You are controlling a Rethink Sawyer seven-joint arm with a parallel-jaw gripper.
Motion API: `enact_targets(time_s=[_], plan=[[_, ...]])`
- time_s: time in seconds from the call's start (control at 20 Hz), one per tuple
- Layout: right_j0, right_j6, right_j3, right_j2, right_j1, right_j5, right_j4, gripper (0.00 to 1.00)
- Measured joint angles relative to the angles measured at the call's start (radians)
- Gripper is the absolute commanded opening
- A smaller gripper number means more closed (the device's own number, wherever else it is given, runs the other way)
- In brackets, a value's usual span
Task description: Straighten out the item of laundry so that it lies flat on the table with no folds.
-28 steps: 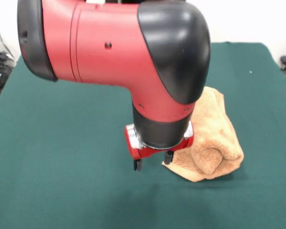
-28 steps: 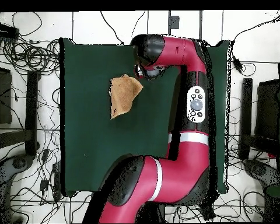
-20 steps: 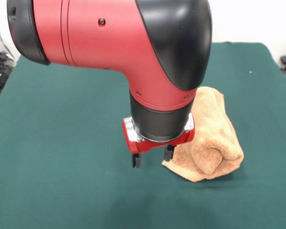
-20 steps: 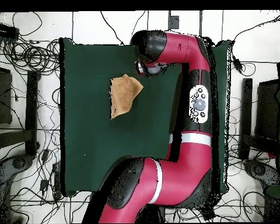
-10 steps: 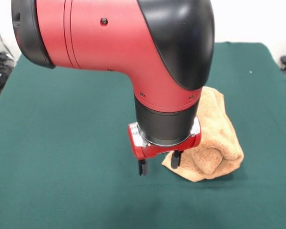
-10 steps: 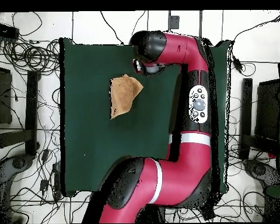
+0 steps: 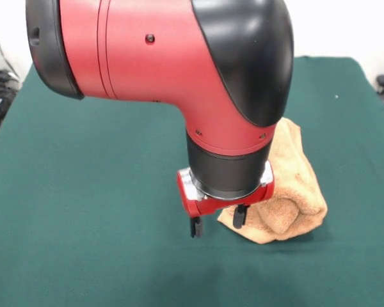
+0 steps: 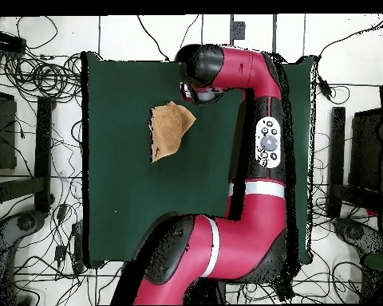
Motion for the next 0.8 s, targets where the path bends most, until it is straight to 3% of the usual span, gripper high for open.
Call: enact_targets(time_s=[0.8], plan=[[0.006, 0.000, -0.008, -0.001, 0.063, 0.000, 0.000, 1.00]])
